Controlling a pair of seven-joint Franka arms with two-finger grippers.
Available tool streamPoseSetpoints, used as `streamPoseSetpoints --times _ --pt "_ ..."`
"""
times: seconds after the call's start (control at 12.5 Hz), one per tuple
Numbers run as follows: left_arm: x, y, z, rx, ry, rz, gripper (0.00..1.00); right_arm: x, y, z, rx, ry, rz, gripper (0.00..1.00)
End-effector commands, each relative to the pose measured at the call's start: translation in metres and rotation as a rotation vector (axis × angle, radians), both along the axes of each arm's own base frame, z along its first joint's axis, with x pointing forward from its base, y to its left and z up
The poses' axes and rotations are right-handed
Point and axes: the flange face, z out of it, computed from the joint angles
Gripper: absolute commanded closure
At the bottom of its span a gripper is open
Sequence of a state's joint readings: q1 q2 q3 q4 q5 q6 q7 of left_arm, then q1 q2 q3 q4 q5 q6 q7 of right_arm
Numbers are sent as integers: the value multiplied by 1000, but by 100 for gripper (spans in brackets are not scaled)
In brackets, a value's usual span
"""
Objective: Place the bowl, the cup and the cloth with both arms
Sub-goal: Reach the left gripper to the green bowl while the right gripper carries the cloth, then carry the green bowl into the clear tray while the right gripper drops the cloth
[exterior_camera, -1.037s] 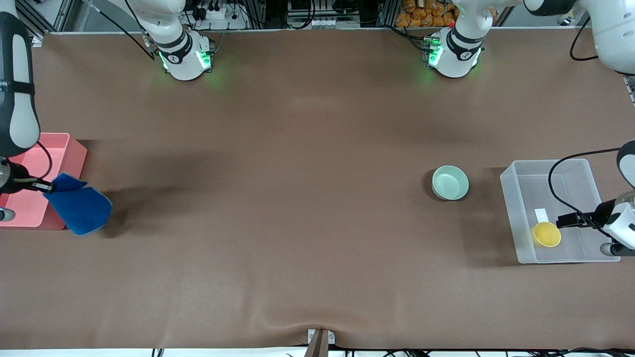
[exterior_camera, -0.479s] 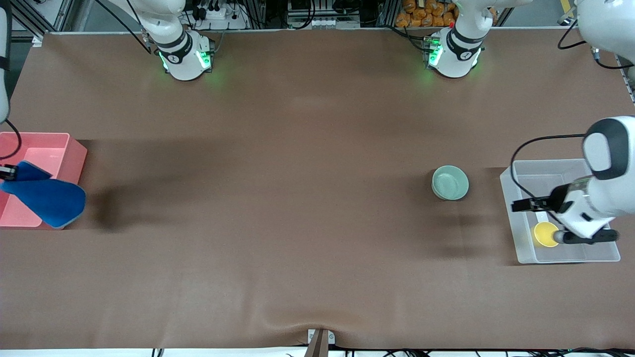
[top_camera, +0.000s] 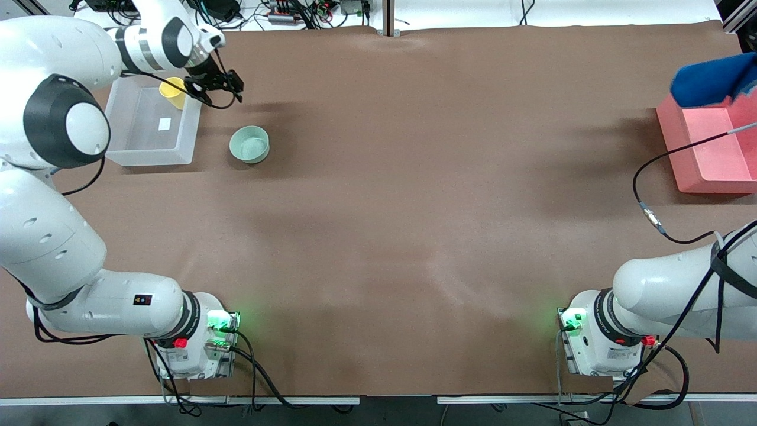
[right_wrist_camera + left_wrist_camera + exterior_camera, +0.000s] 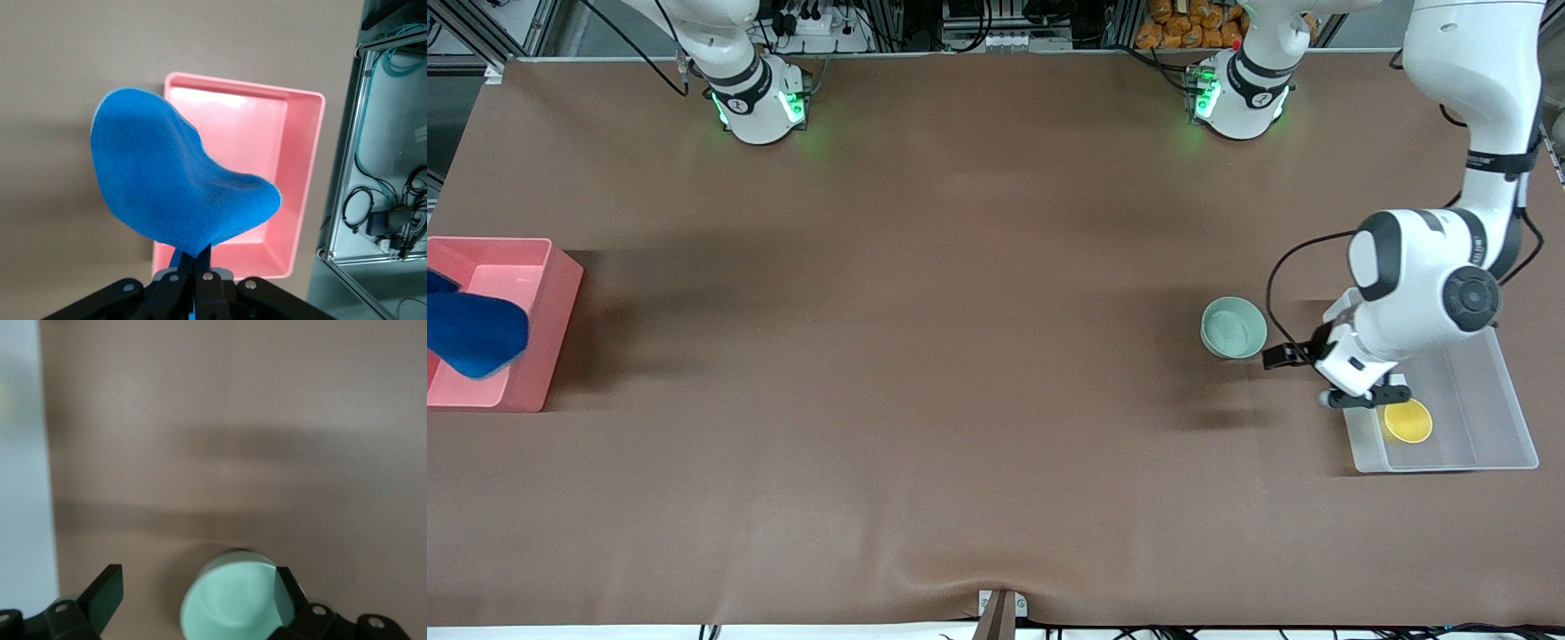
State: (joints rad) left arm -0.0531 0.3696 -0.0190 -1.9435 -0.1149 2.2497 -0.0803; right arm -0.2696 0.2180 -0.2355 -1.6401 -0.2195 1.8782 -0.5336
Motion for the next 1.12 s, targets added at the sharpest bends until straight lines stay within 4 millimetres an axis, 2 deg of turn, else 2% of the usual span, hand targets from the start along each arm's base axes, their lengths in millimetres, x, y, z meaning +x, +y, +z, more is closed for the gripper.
streamPoseSetpoints --times 0.0,0.08,0.24,0.48,0.56,0.72,0.8,0.88,0.96,1.04 --pt "-31 -2 -4 66 21 -33 0 -2 -29 -13 -26 23 98 100" --pt "-35 -2 -10 75 34 -42 0 -3 -40 -22 -29 33 141 100" --pt "-46 0 -24 100 54 -64 1 -7 -54 -23 -35 39 232 100" --pt "-59 0 -42 101 50 -59 14 -24 -79 -40 -3 89 267 100" --pt "-64 1 -52 99 39 -56 14 -30 -87 -44 9 102 286 100" --pt "-69 4 -65 97 21 -46 22 -39 -95 -62 46 125 285 100" --pt "-70 6 -70 96 14 -41 30 -44 -95 -71 75 139 275 100" --pt "-73 6 -77 96 12 -41 46 -50 -94 -77 109 160 260 100" --pt "-74 7 -81 95 11 -40 73 -53 -91 -83 155 172 243 100" --pt "-73 7 -82 95 11 -38 91 -54 -87 -92 204 182 225 100"
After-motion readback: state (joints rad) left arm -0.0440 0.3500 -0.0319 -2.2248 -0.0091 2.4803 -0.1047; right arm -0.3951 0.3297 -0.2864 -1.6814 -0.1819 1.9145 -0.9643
